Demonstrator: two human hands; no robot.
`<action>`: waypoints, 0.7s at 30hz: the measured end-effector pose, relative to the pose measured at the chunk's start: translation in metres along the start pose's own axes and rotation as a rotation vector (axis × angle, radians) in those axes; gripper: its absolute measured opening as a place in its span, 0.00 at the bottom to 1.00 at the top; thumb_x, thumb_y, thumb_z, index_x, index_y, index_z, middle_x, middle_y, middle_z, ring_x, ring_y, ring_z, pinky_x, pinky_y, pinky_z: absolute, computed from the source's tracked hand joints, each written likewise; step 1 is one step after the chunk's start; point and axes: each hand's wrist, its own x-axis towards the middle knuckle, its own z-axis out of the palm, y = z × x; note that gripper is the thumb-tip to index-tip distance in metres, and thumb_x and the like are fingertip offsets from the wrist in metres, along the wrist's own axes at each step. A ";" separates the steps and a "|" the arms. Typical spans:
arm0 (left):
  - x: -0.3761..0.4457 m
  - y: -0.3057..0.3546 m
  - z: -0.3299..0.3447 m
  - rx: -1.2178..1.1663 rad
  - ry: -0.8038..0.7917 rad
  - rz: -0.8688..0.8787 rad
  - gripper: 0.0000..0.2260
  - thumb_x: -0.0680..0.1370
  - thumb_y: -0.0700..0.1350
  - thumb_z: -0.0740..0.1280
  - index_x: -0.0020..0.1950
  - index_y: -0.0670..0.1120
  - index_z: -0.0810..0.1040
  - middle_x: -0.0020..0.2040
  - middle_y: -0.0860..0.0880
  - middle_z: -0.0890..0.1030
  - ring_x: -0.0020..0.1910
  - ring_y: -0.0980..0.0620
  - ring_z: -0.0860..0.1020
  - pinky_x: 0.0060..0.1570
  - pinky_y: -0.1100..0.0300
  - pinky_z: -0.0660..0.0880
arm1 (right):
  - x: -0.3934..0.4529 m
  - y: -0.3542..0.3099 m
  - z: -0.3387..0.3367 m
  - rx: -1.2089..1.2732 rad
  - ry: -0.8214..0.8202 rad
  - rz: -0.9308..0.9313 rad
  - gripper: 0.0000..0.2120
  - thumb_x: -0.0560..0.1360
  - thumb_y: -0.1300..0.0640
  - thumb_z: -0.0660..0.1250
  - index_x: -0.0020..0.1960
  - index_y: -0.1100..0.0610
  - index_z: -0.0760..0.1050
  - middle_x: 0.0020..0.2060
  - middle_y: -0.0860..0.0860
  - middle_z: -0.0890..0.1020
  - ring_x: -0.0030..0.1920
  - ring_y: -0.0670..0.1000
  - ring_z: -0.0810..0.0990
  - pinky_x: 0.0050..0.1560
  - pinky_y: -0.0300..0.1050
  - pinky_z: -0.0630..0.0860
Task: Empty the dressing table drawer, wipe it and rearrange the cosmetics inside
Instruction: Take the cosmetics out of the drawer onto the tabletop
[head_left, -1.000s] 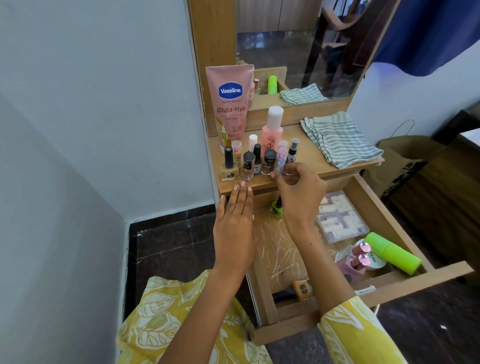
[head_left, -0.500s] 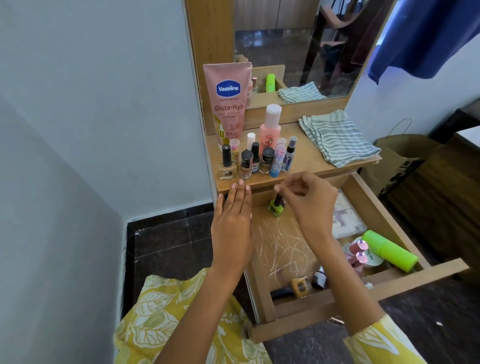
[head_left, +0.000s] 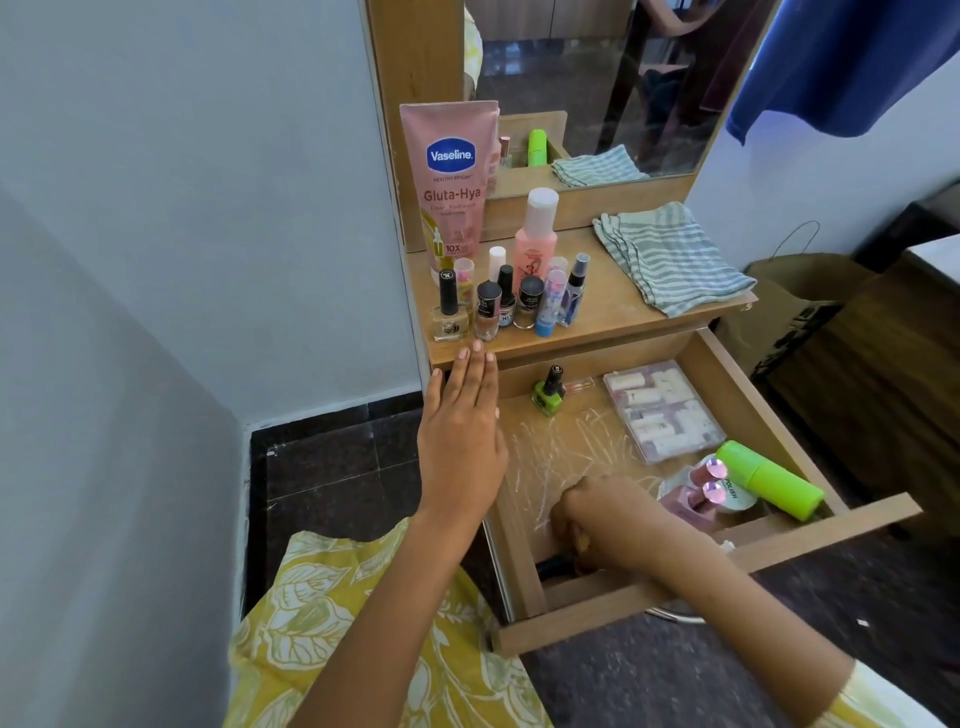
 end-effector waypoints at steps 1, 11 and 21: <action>0.000 0.000 0.000 0.001 -0.005 0.000 0.25 0.74 0.40 0.68 0.71 0.41 0.68 0.71 0.43 0.68 0.71 0.47 0.65 0.69 0.47 0.60 | 0.001 0.000 0.000 -0.036 0.020 -0.025 0.11 0.74 0.53 0.67 0.56 0.50 0.78 0.53 0.50 0.80 0.53 0.53 0.78 0.52 0.47 0.77; 0.001 0.000 0.000 0.019 0.013 -0.001 0.26 0.73 0.39 0.70 0.70 0.40 0.68 0.71 0.44 0.68 0.71 0.47 0.65 0.69 0.47 0.61 | 0.006 0.021 -0.019 0.618 0.445 0.098 0.07 0.71 0.50 0.72 0.45 0.53 0.78 0.42 0.45 0.81 0.43 0.42 0.80 0.44 0.41 0.79; 0.000 0.000 0.000 0.048 0.049 0.019 0.28 0.70 0.41 0.73 0.68 0.40 0.71 0.68 0.42 0.71 0.68 0.45 0.69 0.67 0.45 0.62 | 0.036 -0.015 -0.085 0.741 1.310 0.453 0.07 0.72 0.53 0.70 0.46 0.56 0.78 0.42 0.48 0.79 0.38 0.44 0.75 0.39 0.42 0.73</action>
